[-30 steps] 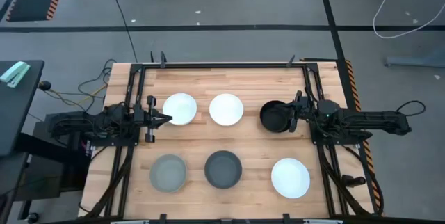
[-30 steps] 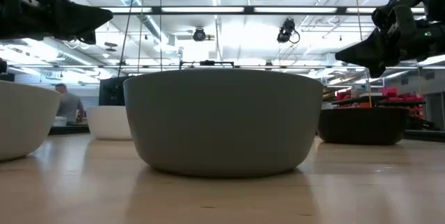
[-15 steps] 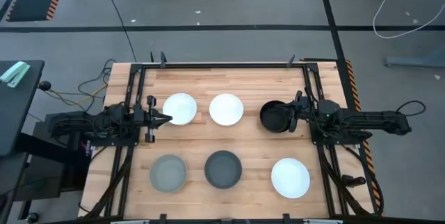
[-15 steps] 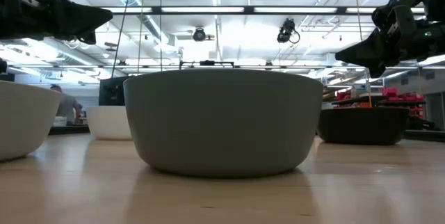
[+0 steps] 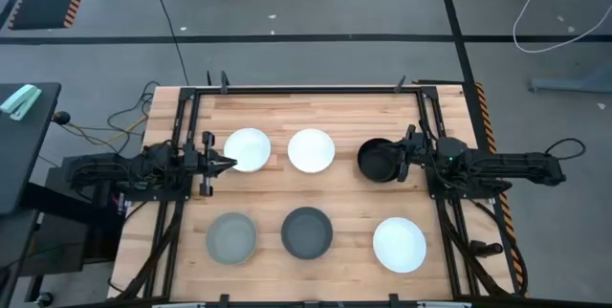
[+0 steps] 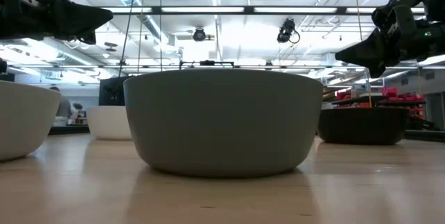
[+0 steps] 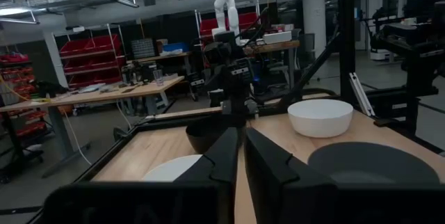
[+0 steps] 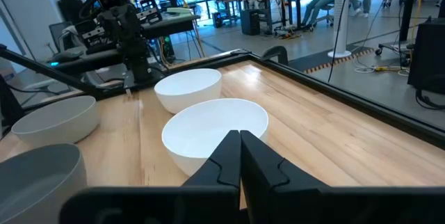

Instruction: Nest bowls inside each other

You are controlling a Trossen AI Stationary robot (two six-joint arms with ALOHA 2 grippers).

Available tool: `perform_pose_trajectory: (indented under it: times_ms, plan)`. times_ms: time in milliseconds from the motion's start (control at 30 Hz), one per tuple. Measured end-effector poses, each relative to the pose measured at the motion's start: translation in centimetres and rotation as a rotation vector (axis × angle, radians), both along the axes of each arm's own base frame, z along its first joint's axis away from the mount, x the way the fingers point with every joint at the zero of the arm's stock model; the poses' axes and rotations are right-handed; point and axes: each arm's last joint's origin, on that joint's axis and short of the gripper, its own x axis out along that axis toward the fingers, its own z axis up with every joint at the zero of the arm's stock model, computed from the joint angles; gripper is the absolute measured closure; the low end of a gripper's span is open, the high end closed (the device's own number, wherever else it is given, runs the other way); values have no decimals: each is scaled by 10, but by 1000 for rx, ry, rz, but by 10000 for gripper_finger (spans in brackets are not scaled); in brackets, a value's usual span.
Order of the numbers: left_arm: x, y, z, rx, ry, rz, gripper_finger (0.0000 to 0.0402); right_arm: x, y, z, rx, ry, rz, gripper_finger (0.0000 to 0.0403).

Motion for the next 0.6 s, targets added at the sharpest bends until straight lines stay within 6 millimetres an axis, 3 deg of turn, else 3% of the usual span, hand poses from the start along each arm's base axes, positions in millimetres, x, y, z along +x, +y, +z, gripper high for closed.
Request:
perform_pose_trajectory:
  times_ms: [600]
  plan:
    - [0, 0, 0, 0, 0, 0, 366, 0, 0, 0, 0, 0, 0, 393]
